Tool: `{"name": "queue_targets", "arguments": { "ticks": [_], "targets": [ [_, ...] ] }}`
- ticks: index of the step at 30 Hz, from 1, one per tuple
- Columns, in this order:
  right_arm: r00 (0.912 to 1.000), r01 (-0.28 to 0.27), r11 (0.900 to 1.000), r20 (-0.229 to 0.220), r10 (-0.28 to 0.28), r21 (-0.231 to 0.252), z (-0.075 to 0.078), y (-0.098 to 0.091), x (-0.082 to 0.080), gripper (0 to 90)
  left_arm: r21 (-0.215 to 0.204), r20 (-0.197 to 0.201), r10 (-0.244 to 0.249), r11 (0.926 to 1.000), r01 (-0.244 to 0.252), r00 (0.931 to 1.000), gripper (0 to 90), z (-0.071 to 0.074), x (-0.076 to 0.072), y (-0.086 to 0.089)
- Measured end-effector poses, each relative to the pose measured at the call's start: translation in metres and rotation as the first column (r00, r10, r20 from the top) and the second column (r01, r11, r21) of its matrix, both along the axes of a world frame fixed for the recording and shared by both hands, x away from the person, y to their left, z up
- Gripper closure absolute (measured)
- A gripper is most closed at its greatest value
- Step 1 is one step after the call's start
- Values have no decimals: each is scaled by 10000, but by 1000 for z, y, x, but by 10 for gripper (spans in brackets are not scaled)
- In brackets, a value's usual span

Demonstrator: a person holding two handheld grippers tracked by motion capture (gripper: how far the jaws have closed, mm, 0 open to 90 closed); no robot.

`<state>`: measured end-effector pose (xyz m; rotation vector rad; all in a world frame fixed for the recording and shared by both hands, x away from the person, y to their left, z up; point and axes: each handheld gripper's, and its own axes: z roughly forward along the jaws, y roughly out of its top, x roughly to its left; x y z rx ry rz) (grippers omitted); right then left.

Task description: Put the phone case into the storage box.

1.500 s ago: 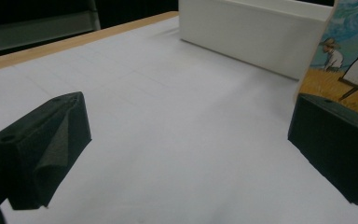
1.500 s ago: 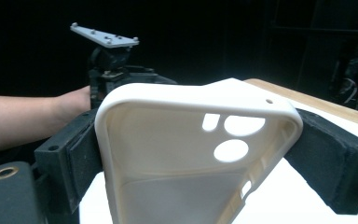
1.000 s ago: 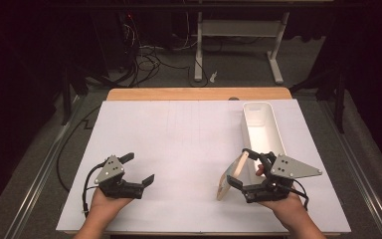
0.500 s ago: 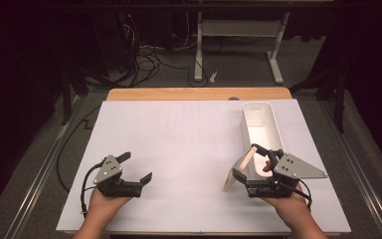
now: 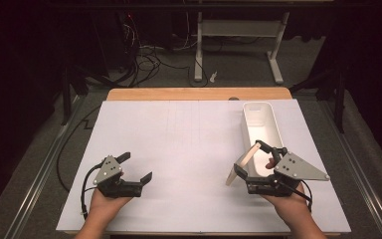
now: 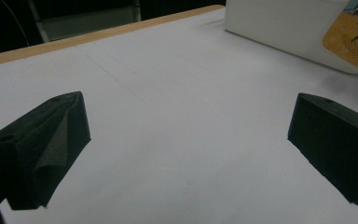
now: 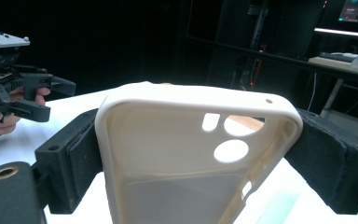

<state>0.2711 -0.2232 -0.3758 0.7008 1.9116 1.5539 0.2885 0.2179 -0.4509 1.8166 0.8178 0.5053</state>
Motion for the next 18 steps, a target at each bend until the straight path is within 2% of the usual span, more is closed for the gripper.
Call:
{"name": "queue_targets", "arguments": {
  "ticks": [10, 18],
  "targets": [
    [9992, 232, 9997, 339, -234, 62, 13, 4, -2, 101, 85, 23, -19, 10000, 19, 10000, 2, -1, 0, 0],
    [9972, 373, 9989, 629, -392, 300, 23, 2, -4, 101, -56, 18, -80, 10000, 80, 10000, 2, -1, -1, -2]
  ]
}}
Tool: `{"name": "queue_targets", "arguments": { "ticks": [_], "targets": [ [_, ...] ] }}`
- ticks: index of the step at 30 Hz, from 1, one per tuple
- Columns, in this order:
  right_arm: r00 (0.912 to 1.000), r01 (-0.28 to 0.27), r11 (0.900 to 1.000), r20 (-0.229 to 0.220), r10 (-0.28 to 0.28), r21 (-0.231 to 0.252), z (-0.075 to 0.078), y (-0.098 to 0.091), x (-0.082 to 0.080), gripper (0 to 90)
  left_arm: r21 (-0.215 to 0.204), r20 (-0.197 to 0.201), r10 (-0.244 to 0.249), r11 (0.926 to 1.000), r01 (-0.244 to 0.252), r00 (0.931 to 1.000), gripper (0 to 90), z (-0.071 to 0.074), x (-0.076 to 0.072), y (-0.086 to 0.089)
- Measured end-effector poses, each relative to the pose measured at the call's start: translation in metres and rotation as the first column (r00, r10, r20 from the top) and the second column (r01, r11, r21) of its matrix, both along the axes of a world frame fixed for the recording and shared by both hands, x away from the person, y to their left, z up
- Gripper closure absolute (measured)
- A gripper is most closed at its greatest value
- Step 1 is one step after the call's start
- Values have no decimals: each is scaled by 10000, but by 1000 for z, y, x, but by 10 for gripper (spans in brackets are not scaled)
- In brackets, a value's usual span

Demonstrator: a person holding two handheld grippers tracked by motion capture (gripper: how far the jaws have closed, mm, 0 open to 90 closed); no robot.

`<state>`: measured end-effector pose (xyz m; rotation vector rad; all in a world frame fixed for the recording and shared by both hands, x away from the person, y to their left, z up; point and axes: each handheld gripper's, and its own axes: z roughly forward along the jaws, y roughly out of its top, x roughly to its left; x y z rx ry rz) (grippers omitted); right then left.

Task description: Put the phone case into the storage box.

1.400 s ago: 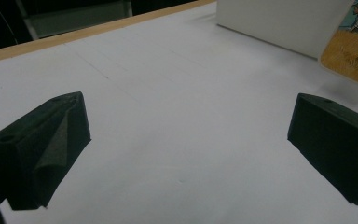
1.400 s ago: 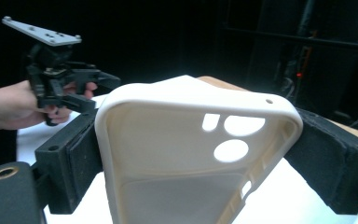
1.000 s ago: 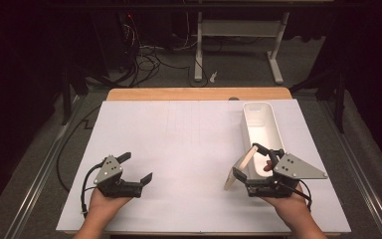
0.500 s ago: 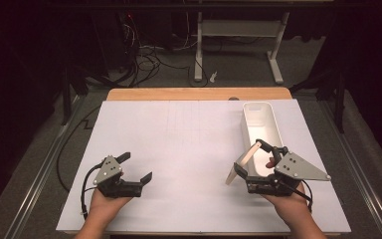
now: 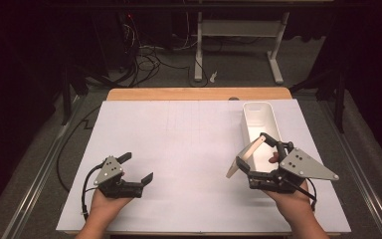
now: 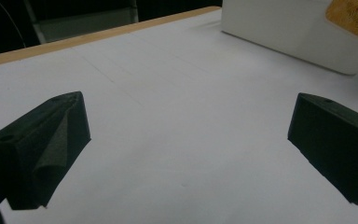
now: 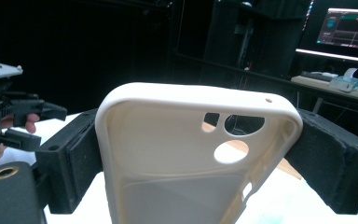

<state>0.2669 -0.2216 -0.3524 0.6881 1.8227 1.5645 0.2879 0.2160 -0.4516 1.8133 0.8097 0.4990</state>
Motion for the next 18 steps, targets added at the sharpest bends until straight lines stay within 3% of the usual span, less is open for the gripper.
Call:
{"name": "queue_targets", "arguments": {
  "ticks": [3, 18],
  "targets": [
    [9999, 91, 9999, 106, -92, 94, 4, -3, -1, 101, -384, -146, -10, 9993, 4, 9999, 2, 0, 1, 2],
    [9977, 346, 9978, 563, -378, 572, 24, -15, -3, 103, -278, -15, 134, 9995, -134, 9999, 2, 0, 0, 3]
  ]
}}
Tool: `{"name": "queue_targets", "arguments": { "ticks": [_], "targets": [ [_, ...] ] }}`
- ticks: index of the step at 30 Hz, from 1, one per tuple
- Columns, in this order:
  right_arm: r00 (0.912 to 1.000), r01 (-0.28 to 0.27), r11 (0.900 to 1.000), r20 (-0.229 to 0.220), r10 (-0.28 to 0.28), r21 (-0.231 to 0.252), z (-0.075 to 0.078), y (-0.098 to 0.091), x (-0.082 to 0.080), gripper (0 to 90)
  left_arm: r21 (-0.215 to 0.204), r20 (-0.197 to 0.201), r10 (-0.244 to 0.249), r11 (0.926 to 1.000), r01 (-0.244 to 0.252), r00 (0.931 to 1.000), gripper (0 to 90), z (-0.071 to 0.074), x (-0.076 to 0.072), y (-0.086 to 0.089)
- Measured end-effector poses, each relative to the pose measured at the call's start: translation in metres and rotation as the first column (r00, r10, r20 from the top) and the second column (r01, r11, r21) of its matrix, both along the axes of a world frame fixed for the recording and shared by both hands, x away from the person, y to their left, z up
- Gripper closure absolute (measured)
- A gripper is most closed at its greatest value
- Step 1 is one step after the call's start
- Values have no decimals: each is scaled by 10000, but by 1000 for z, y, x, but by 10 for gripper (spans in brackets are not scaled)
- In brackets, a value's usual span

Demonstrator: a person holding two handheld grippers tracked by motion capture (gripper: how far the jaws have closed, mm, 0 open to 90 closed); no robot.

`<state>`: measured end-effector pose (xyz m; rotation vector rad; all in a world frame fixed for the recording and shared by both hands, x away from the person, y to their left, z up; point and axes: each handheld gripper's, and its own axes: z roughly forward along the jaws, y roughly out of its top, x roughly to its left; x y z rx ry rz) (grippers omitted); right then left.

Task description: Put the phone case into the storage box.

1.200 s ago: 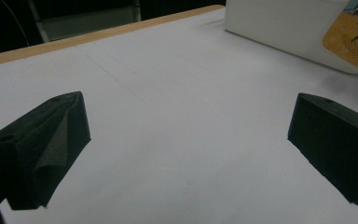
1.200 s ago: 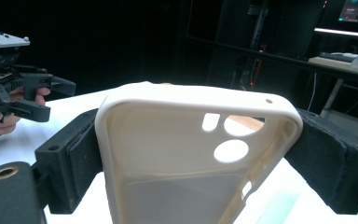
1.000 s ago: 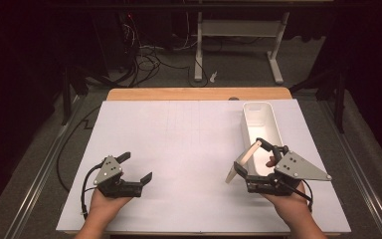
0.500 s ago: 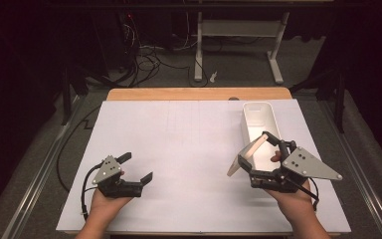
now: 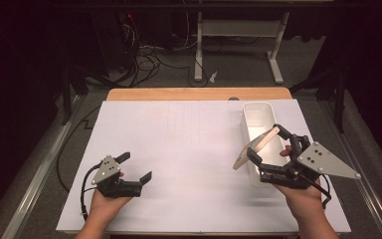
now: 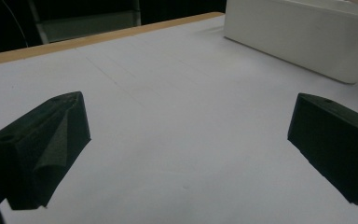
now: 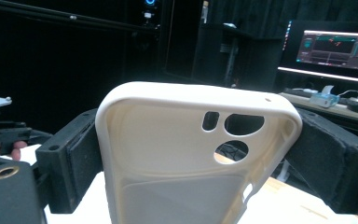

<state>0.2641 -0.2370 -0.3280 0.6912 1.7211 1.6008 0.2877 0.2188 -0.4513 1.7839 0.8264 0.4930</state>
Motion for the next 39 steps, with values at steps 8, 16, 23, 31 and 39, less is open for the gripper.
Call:
{"name": "queue_targets", "arguments": {
  "ticks": [8, 16, 23, 31, 39],
  "targets": [
    [9990, 412, 9991, 174, -414, 72, 7, -11, -2, 103, 47, 53, -57, 10000, 56, 10000, 2, 0, 0, -1],
    [9957, 905, 9958, 162, -907, 120, 10, -25, -2, 103, 8, 89, -96, 10000, 96, 9999, 2, 0, -1, 0],
    [9902, 1393, 9902, 40, -1394, 104, 7, -38, 3, 103, -13, 110, -129, 9999, 129, 9999, 2, 0, -1, 0],
    [9842, 1769, 9841, 6, -1769, 150, 5, -49, 5, 103, -24, 150, -152, 9999, 153, 9998, 2, 0, -1, 0],
    [9814, 1921, 9812, -42, -1921, 166, 4, -52, 6, 103, -52, 115, -164, 9999, 165, 9998, 2, 0, -1, -1]
  ]
}}
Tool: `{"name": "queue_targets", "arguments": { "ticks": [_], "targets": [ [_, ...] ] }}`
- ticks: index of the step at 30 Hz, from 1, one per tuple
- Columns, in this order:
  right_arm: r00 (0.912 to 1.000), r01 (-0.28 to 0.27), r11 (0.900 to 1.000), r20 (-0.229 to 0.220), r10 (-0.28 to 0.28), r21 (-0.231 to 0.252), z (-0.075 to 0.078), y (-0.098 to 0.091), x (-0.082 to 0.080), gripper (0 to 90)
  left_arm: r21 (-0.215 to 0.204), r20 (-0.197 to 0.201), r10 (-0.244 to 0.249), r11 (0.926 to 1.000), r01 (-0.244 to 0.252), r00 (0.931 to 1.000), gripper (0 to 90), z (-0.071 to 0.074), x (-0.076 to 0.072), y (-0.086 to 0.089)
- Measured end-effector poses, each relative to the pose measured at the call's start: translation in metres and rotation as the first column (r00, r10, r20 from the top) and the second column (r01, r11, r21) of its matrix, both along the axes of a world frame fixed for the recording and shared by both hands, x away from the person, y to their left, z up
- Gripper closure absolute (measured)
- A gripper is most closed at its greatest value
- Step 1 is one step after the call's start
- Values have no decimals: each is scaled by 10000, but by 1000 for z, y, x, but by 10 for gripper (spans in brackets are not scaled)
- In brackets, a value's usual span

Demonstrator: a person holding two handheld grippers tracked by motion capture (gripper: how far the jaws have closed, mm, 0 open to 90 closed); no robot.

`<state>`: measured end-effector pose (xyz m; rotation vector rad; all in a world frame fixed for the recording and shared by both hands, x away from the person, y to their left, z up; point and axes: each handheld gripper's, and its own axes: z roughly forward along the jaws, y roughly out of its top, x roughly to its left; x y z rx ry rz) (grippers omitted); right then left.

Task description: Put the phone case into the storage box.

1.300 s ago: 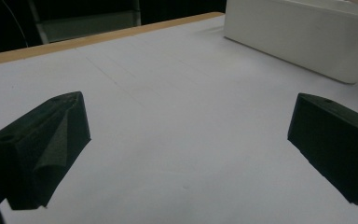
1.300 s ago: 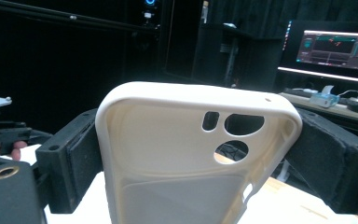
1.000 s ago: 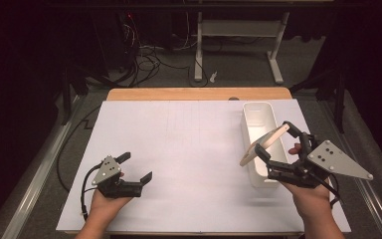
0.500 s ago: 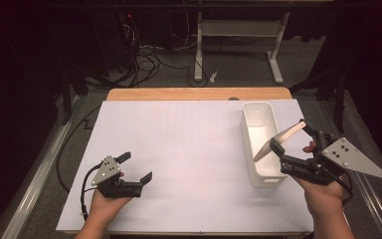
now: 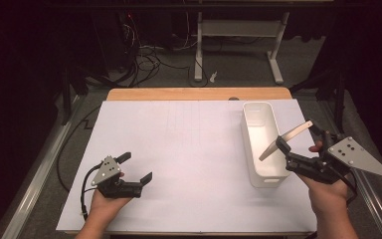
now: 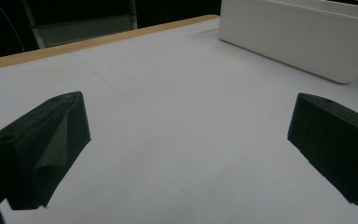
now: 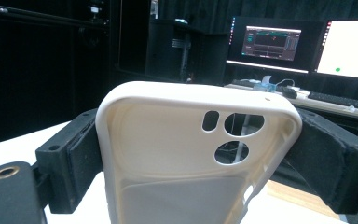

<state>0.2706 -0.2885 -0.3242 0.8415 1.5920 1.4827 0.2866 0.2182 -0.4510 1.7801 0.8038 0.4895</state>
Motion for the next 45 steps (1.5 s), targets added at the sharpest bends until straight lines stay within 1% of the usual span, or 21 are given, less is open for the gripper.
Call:
{"name": "queue_targets", "arguments": {
  "ticks": [4, 13, 14, 17, 21, 24, 29, 33, 35, 37, 40, 45],
  "targets": [
    [9999, 106, 9999, 23, -106, -87, 0, 0, 1, 103, -50, 11, -3, 10000, 3, 10000, 2, 0, 0, 0],
    [9991, 375, 9989, -163, -380, -292, -4, 7, 10, 103, -133, 80, -31, 9999, 32, 10000, 2, 1, 0, 1],
    [9988, 433, 9988, -211, -438, -237, -3, 9, 12, 103, -145, 91, -27, 9999, 29, 10000, 2, 1, 0, 1],
    [9982, 557, 9980, -205, -563, -292, -1, 12, 18, 103, -125, 114, -12, 9999, 14, 9999, 2, 1, 0, 2],
    [9969, 755, 9965, -192, -762, -349, 6, 15, 26, 103, -69, 15, -104, 9999, 104, 9999, 2, 0, 1, 1],
    [9956, 885, 9951, -258, -897, -431, 10, 16, 33, 103, 15, 125, -18, 10000, 18, 9999, 2, -1, 1, 0],
    [9930, 1142, 9922, -254, -1156, -490, 15, 19, 44, 103, -1, 109, 47, 10000, -47, 9999, 2, -1, 1, 1],
    [9912, 1266, 9905, -321, -1284, -532, 16, 22, 53, 103, -97, 25, 88, 9999, -88, 10000, 2, -1, 2, 3],
    [9904, 1312, 9902, -365, -1330, -485, 16, 24, 57, 103, -103, 46, 95, 9999, -94, 9999, 2, 0, 1, 3],
    [9891, 1413, 9884, -344, -1433, -552, 17, 26, 60, 103, -137, 47, 53, 9999, -53, 10000, 2, 0, 1, 2],
    [9875, 1512, 9872, -380, -1532, -510, 16, 26, 66, 103, -98, 6, 15, 10000, -14, 10000, 2, -1, 1, 2],
    [9851, 1649, 9849, -414, -1671, -522, 16, 27, 74, 102, -148, 5, -20, 9999, 20, 10000, 2, -1, 1, 2]
  ]
}}
